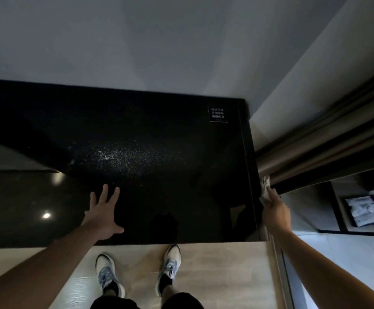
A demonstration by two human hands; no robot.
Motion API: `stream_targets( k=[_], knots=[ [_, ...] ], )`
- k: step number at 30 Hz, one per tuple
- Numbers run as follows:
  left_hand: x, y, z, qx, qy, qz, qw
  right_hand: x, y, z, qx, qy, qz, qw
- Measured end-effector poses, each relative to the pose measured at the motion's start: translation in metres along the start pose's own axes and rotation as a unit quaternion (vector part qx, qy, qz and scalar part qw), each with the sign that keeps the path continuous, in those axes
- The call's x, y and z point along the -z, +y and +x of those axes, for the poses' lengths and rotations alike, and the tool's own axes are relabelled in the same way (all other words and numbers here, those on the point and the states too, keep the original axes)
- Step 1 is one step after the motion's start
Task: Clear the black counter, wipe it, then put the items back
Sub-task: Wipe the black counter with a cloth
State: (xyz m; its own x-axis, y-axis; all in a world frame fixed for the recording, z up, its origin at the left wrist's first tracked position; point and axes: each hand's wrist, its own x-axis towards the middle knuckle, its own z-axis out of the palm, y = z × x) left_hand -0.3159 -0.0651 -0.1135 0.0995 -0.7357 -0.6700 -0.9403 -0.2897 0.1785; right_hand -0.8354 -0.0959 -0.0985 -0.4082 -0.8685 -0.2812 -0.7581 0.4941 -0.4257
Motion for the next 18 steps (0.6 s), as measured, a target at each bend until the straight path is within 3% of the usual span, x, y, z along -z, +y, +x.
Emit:
stream_targets(
  k=[4, 8, 11, 18],
  knots=[
    [-0.007, -0.005, -0.014, -0.03, 0.002, 0.016, 0.999, -0.062, -0.01, -0.014, 0.083, -0.102, -0.087, 0.988],
    [-0.009, -0.017, -0.032, -0.074, -0.028, -0.002, 0.997, -0.098, -0.067, -0.049, 0.044, -0.109, -0.115, 0.986],
    [-0.006, -0.037, -0.04, -0.089, -0.001, -0.04, 0.995, -0.122, -0.103, -0.073, 0.059, -0.1, -0.139, 0.983],
    [0.018, -0.125, -0.047, -0.039, 0.048, -0.056, 0.996, -0.181, -0.21, -0.125, 0.104, -0.157, -0.102, 0.977]
  ],
)
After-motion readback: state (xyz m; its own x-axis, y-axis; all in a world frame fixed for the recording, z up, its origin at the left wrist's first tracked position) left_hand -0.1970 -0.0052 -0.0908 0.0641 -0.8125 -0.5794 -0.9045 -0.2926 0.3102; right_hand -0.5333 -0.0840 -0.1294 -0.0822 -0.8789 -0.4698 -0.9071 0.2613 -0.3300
